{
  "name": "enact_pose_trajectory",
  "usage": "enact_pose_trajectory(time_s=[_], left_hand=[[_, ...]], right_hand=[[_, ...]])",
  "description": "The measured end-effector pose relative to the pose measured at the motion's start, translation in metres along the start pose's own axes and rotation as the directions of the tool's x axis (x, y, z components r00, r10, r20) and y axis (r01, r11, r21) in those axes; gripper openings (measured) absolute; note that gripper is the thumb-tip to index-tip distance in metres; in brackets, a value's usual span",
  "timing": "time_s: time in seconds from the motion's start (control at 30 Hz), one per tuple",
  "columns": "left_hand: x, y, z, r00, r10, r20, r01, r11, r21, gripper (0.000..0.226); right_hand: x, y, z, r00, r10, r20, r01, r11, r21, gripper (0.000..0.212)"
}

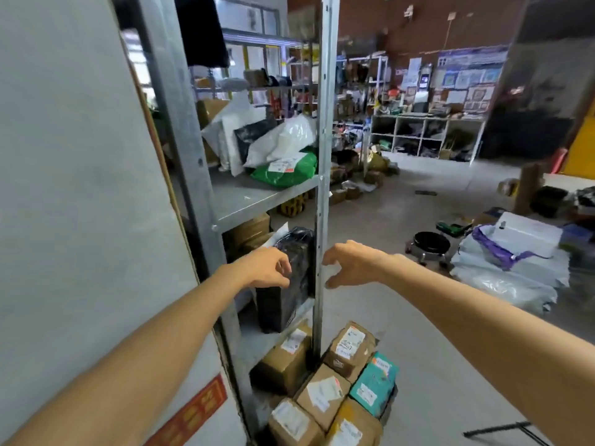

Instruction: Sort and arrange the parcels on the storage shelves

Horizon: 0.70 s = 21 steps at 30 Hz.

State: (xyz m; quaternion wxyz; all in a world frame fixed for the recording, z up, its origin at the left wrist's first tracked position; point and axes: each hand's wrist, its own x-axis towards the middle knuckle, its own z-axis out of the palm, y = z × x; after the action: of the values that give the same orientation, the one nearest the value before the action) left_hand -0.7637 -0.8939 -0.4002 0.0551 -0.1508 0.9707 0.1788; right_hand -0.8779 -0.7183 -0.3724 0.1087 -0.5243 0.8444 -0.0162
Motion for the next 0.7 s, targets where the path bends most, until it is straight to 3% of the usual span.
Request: enact_pose_trajectory(time_s=[0.1, 0.23, 0.4, 0.7], left_hand=[[-0.055, -0.017, -0.001, 0.987, -0.15, -0.057, 0.148, 0.989, -0.029, 0.033], [-0.149, -0.038, 0.002, 0.932, -0.346, -0.105, 0.336, 0.936, -0.106, 0.034], [-0.299, -0.056, 0.017, 0.779, -0.613, -0.129, 0.601, 0.79, -0.123, 0.037], [-0.584, -0.016, 0.053, 0.352, -0.921, -0.167, 0.877, 0.387, -0.285, 0.033]], right_hand=[[0.004, -0.04, 0.003, 0.987, -0.159, 0.029, 0.161, 0.984, -0.07, 0.034], [0.001, -0.112, 0.014, 0.917, -0.392, 0.065, 0.397, 0.915, -0.078, 0.046], [-0.023, -0.226, 0.037, 0.798, -0.589, 0.126, 0.597, 0.801, -0.037, 0.057], [-0.145, -0.45, 0.073, 0.365, -0.909, 0.202, 0.931, 0.362, -0.054, 0.046]])
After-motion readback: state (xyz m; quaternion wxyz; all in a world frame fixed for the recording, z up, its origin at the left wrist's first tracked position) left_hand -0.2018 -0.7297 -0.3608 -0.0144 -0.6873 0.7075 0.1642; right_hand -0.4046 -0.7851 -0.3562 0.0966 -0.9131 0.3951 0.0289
